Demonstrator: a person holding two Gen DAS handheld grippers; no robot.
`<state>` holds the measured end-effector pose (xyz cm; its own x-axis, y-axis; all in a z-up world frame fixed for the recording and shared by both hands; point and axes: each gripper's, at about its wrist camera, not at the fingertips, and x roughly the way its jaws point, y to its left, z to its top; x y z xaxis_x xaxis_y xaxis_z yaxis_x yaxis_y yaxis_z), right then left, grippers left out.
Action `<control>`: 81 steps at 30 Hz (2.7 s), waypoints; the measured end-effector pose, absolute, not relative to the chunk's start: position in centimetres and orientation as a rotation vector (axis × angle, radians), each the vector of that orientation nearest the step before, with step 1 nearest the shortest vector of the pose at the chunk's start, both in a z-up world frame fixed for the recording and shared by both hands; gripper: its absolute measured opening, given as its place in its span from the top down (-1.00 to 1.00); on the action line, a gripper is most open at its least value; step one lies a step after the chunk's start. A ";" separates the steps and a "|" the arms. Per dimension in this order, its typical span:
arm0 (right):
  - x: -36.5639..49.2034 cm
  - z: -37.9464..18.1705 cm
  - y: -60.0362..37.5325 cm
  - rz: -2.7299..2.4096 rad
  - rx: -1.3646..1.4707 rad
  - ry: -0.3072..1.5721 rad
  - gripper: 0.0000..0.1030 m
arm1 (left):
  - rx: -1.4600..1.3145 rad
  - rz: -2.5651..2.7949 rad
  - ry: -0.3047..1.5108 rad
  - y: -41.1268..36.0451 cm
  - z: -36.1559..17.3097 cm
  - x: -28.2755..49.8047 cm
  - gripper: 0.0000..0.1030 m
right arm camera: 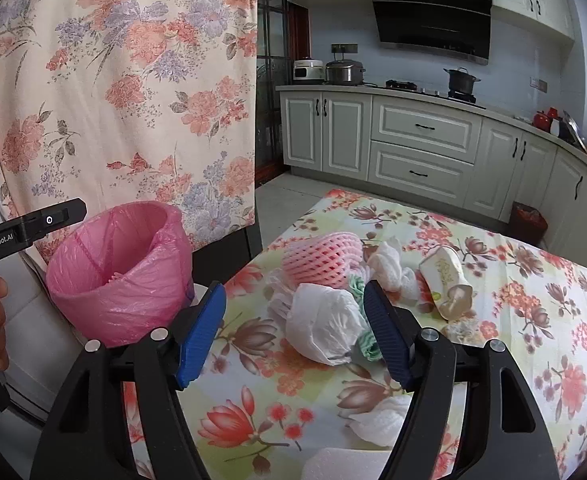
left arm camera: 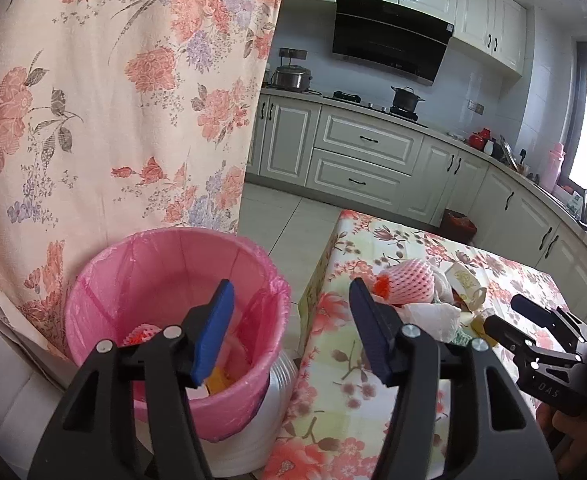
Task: Collect trash
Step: 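Move both grippers back toward the remaining trash on the table, then grasp and lift the white foam block with the right gripper while the left gripper approaches the tissue ball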
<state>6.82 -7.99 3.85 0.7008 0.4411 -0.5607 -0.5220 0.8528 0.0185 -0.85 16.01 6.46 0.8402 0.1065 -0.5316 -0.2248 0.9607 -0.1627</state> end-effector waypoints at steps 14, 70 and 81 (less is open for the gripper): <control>4.2 2.1 -13.3 0.439 -0.128 0.590 -0.44 | -0.189 0.045 0.575 9.9 4.7 0.7 -0.20; 2.8 -2.5 -15.8 0.424 -0.127 0.688 -0.24 | -0.195 -0.070 0.648 5.1 1.4 3.2 -0.23; 4.6 -1.3 -20.2 0.325 -0.085 0.668 -0.22 | -0.198 -0.138 0.685 2.4 -0.1 4.4 -0.23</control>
<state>4.57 -20.20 -1.26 0.7365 0.2683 -0.6209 -0.3223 0.9463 0.0266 4.44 2.43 -0.07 0.7663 -0.1912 -0.6133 0.0616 0.9721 -0.2262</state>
